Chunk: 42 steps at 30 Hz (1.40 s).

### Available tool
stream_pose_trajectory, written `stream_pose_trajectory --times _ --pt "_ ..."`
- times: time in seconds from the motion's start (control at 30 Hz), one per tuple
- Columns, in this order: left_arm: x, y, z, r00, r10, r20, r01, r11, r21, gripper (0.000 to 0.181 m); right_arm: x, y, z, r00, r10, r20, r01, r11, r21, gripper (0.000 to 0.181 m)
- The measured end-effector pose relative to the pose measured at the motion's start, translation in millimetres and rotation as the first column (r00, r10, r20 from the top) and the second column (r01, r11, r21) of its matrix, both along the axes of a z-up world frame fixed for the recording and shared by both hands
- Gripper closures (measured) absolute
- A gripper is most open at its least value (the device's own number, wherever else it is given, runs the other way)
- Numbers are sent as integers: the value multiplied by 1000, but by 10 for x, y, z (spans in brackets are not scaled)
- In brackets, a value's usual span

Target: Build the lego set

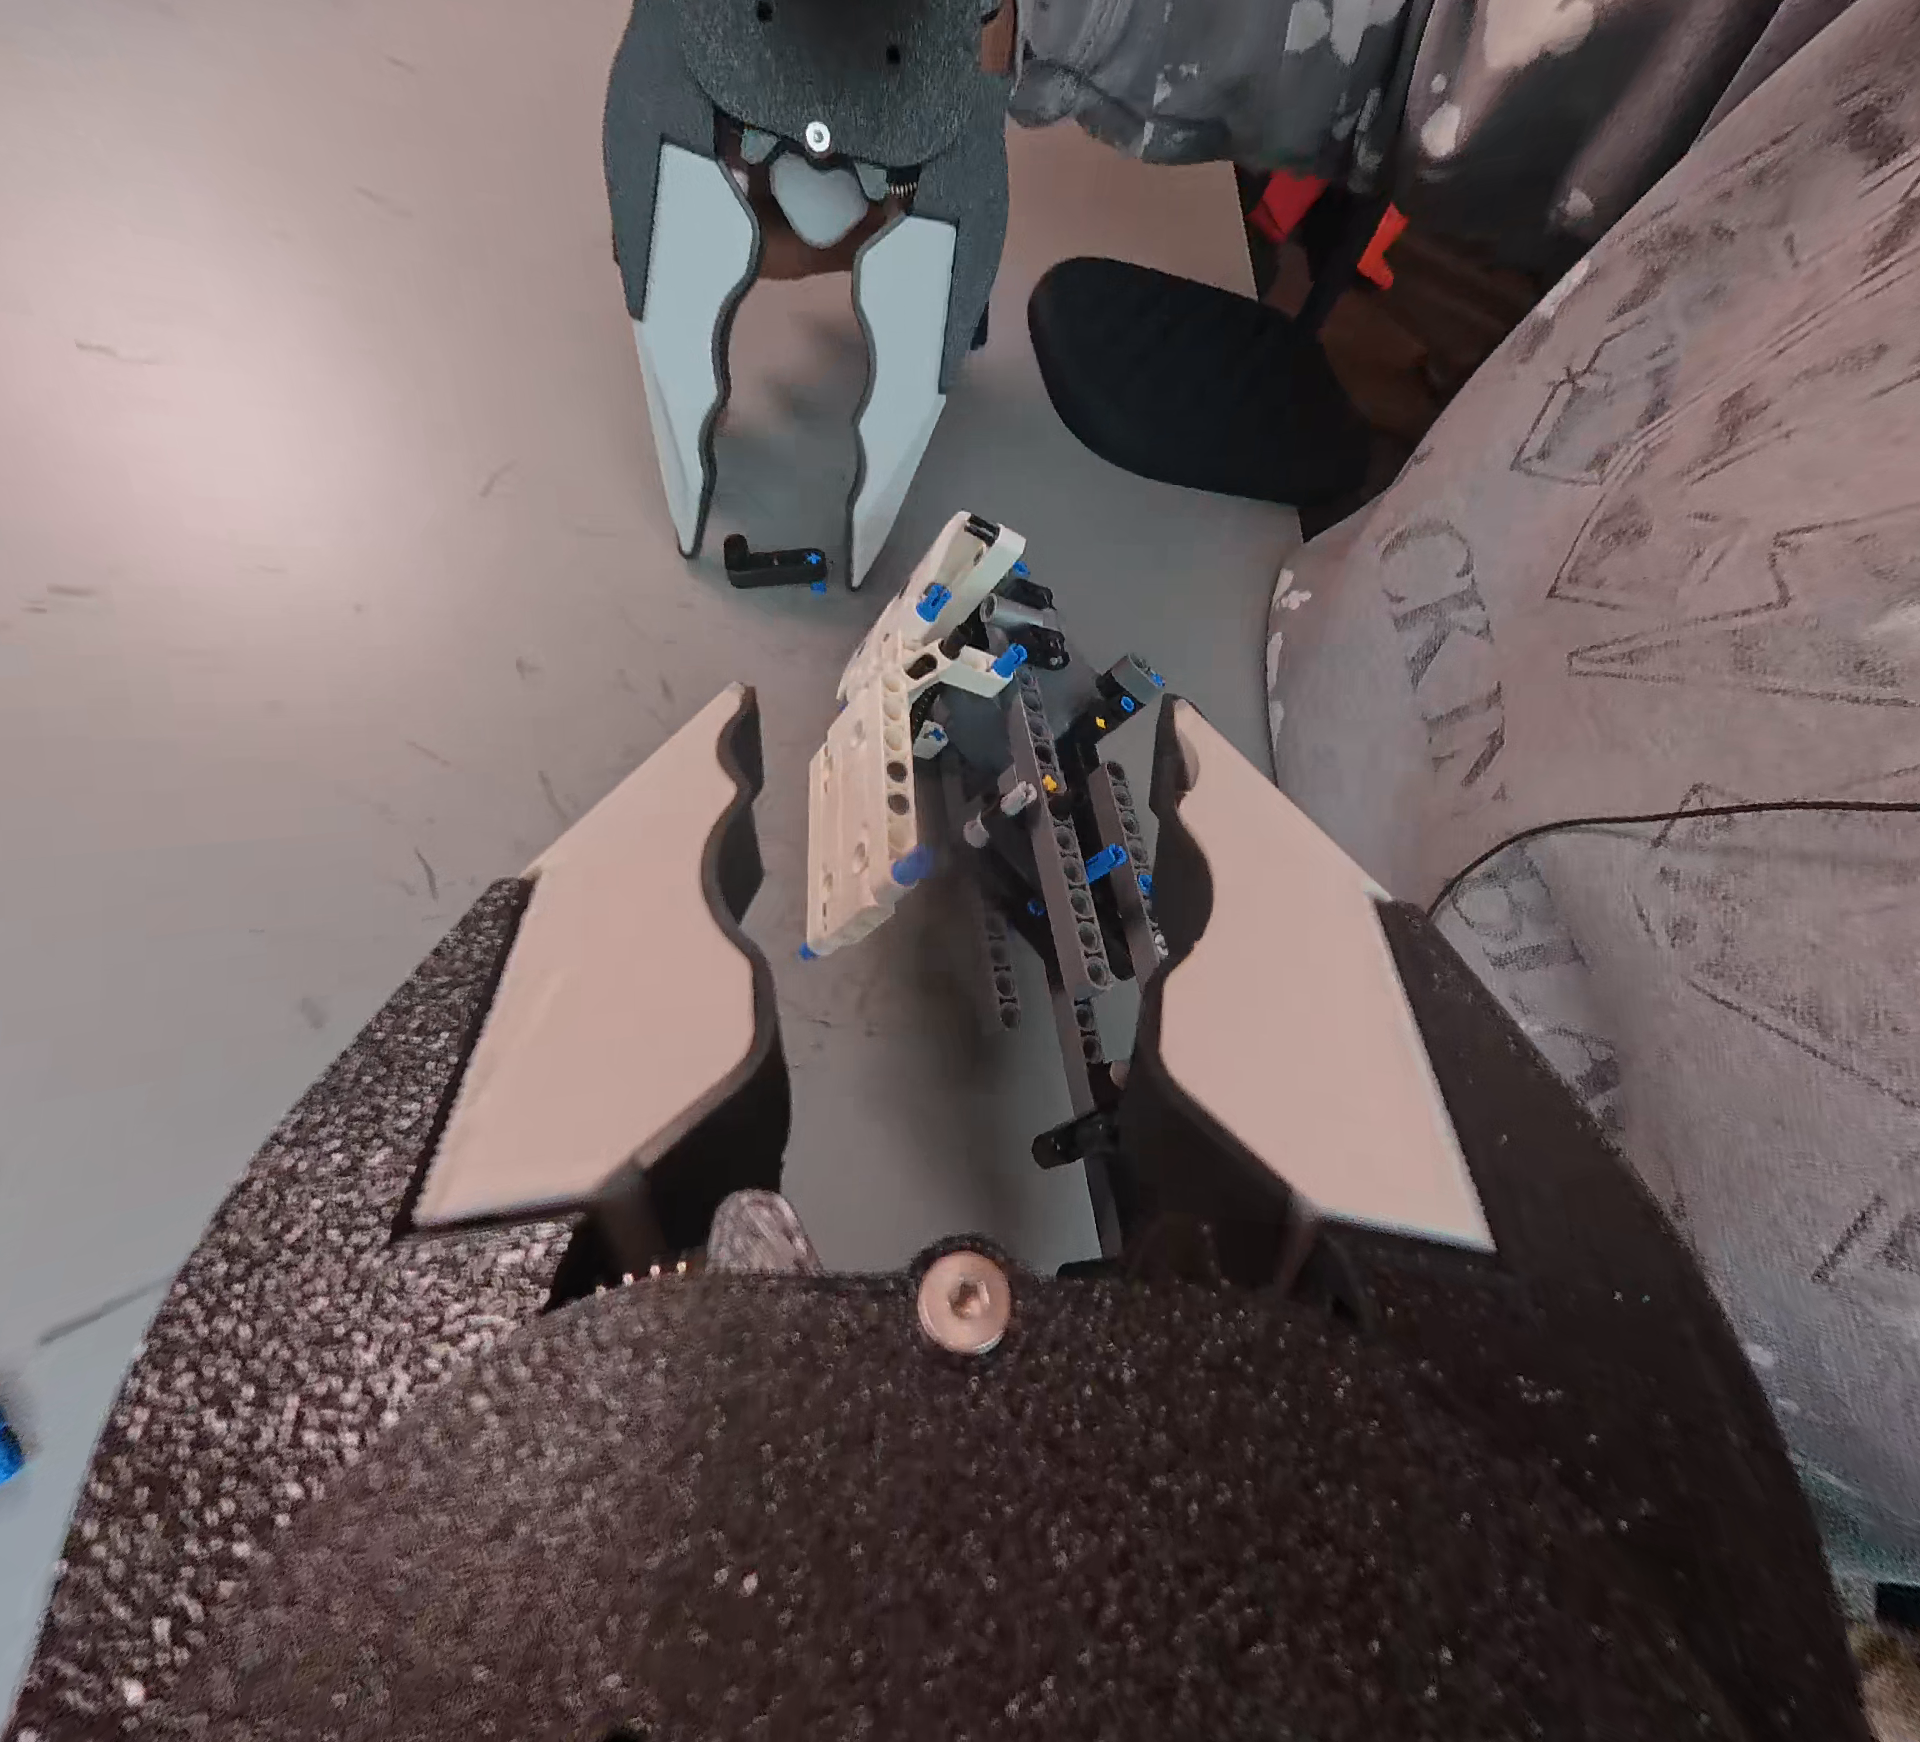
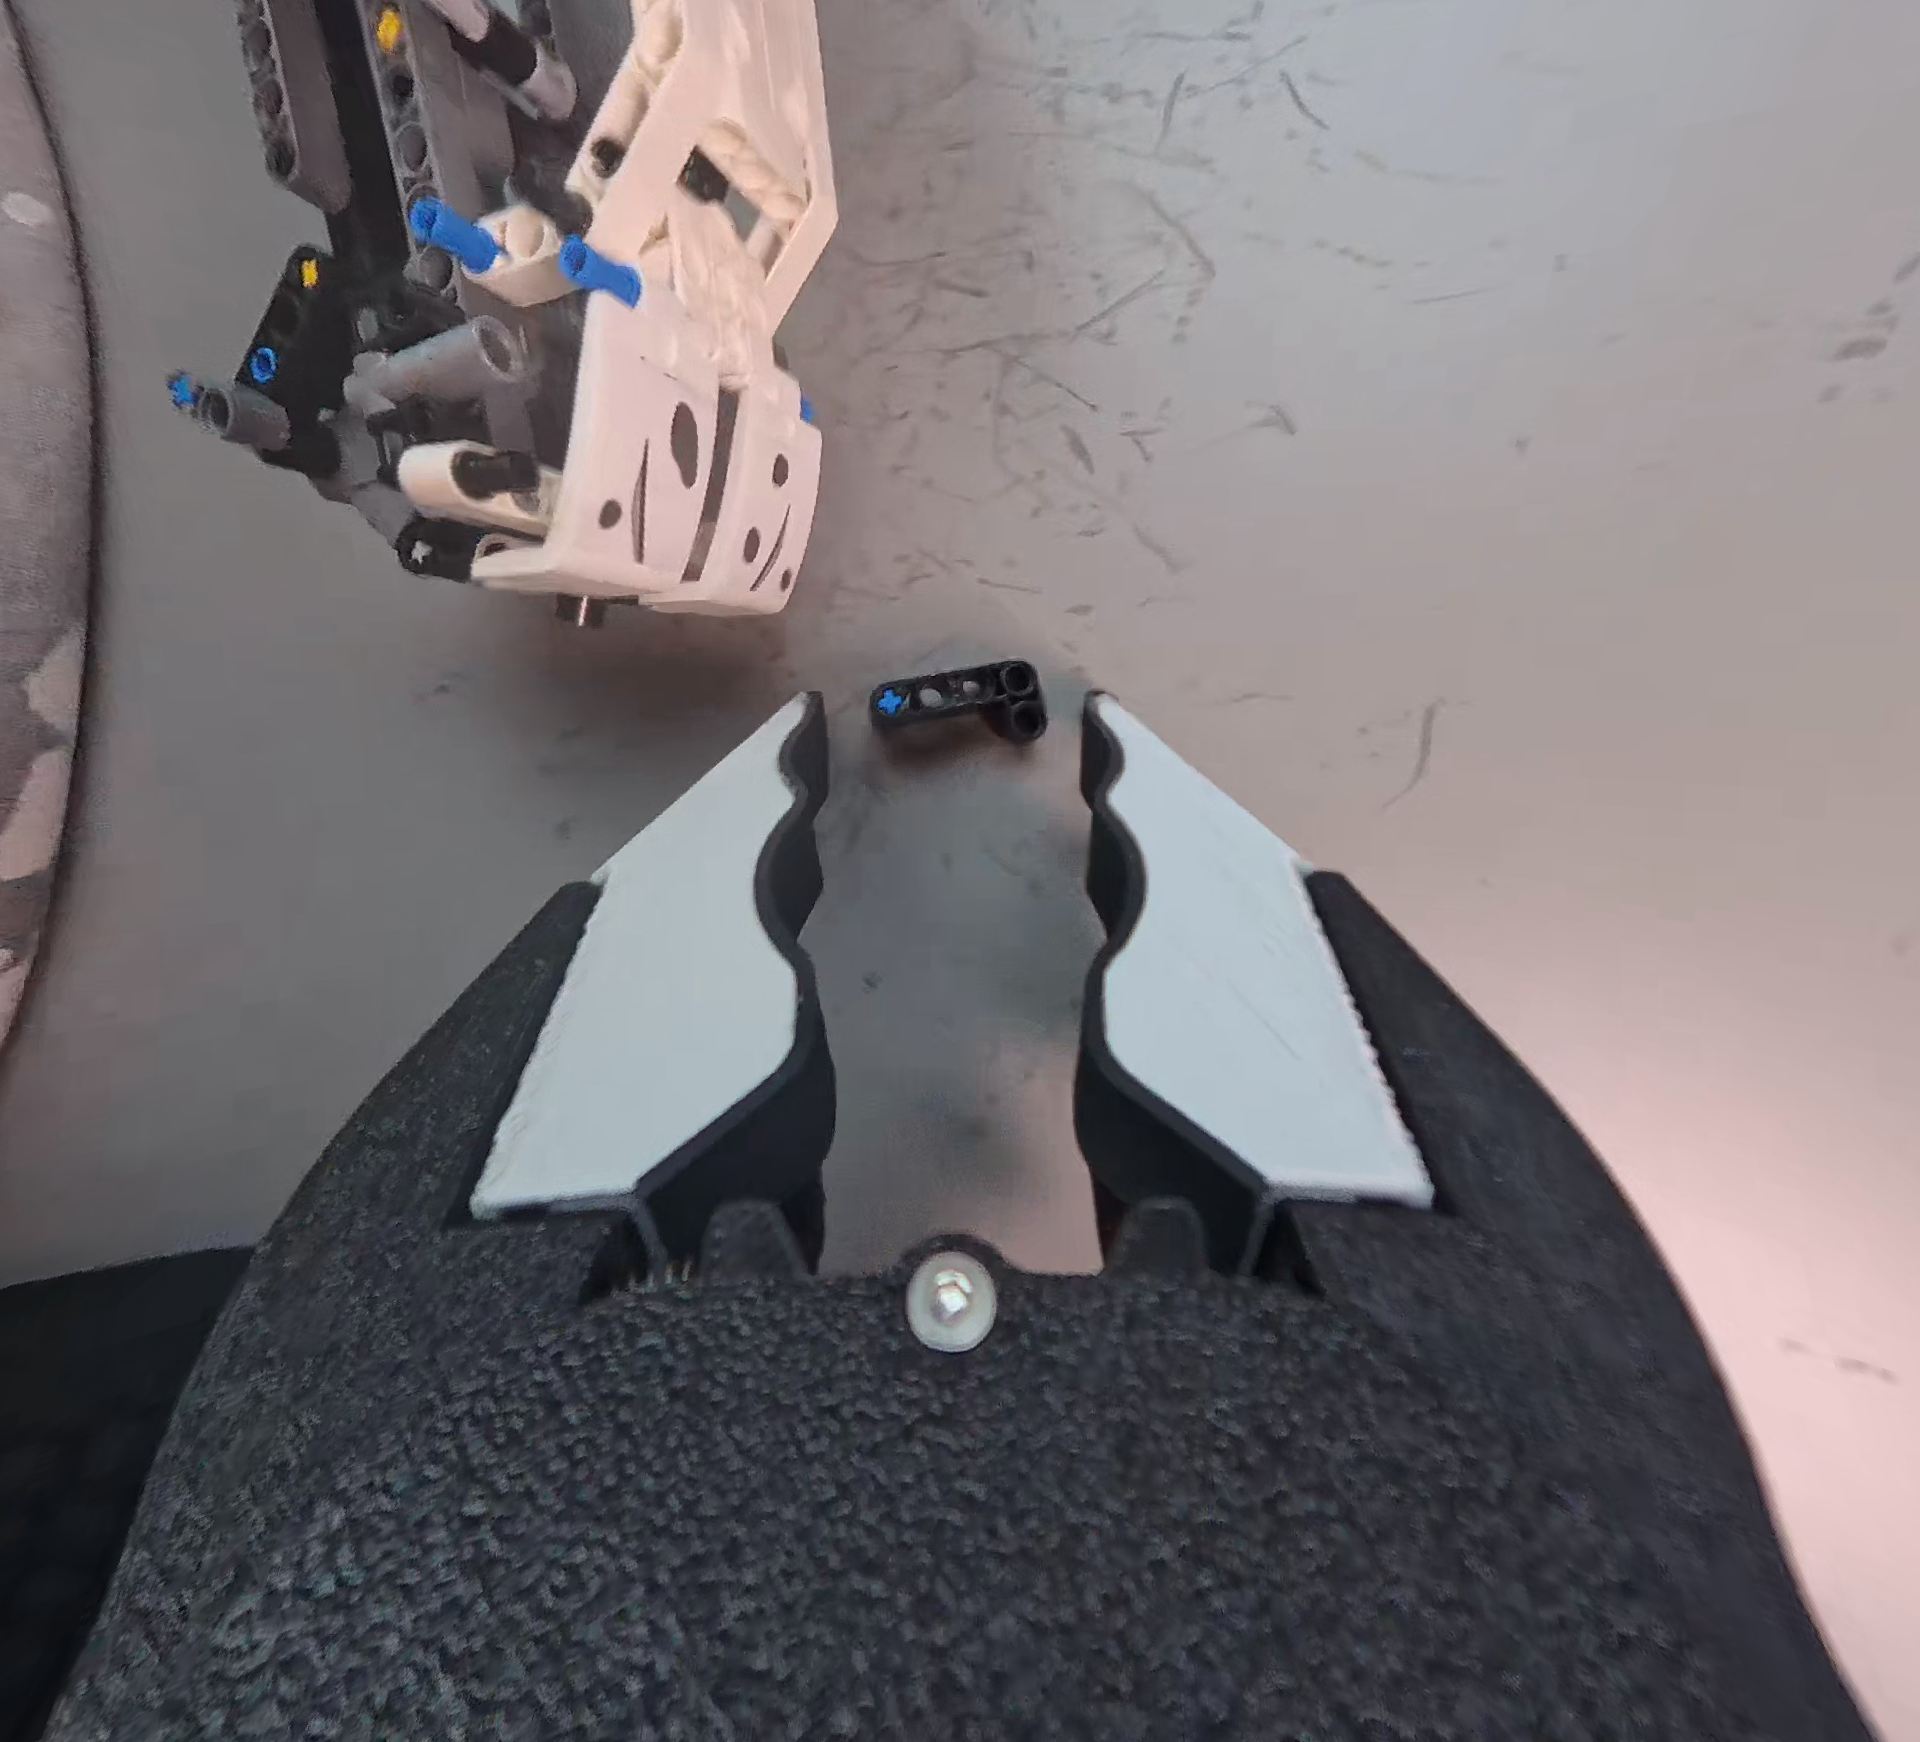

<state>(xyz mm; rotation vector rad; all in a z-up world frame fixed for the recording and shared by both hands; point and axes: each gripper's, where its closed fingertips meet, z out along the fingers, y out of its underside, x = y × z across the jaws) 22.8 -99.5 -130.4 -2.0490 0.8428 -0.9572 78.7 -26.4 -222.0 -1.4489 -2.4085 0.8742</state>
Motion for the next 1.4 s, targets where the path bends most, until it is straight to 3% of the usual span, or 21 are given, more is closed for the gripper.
stream_pose_trajectory --times 0.03,0.1,0.17,0.27,0.37,0.63,1.07,1.4 --pt "-6 10 31 1000 15 10 -15 1000 16 109 -30 10 16 1000 0 -12 0 1000 -5 147" --pt "-12 19 68 999 44 19 -45 998 54 114 -9 -26 34 1000 24 -13 -24 1000 -12 149" --pt "-43 43 54 996 87 -4 -86 991 99 118 -51 -39 160 994 10 -107 -10 1000 2 149" --pt "-75 30 -34 992 102 -75 -91 987 134 126 -170 -132 671 942 -74 -329 56 996 -64 149" --pt "-73 39 -79 990 86 -109 -71 988 139 131 -199 -381 1059 891 -113 -440 84 993 -85 149" --pt "-8 133 -167 984 6 -177 17 991 130 140 -250 -673 732 893 -158 -421 194 980 43 149" --pt "156 116 -221 976 -51 -211 73 993 97 143 -207 -684 679 875 -163 -455 225 971 85 149" --pt "82 77 -323 959 -75 -273 88 995 37 143 -253 -689 692 876 -148 -458 213 973 94 149"
